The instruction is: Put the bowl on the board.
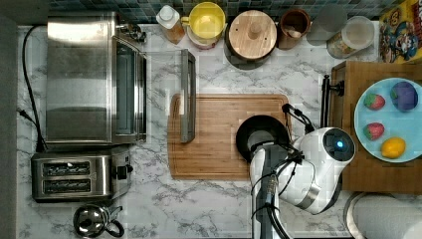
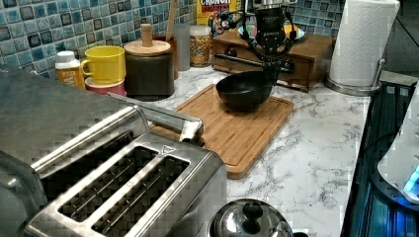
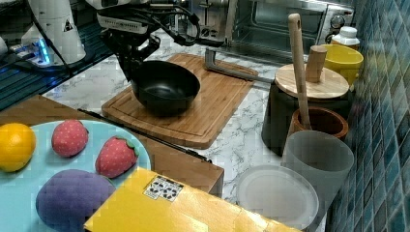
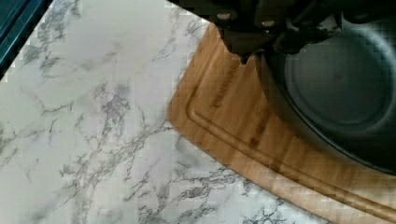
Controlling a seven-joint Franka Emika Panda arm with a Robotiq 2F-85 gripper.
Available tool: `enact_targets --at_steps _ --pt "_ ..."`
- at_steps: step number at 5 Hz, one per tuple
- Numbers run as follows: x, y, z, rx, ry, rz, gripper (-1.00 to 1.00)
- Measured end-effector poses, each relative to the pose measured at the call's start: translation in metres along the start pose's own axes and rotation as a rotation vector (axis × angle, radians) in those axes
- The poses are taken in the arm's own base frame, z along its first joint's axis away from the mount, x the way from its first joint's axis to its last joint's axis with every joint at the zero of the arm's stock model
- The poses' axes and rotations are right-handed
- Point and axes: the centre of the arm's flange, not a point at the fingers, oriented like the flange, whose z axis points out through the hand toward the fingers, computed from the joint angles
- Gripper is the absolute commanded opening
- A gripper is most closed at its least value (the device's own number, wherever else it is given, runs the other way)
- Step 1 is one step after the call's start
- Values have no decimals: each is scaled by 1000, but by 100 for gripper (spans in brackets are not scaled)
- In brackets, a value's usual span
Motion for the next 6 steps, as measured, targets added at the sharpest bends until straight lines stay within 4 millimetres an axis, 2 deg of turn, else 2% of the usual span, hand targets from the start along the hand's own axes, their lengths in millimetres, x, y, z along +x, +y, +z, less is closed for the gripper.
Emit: enact_targets --at_steps 1,2,5,6 --pt "-4 -4 -1 -11 12 -21 -100" --pt "-5 -8 -2 -26 46 -21 0" --pt "-6 -23 5 -62 100 7 0" --pt "-5 -27 7 -106 69 5 0"
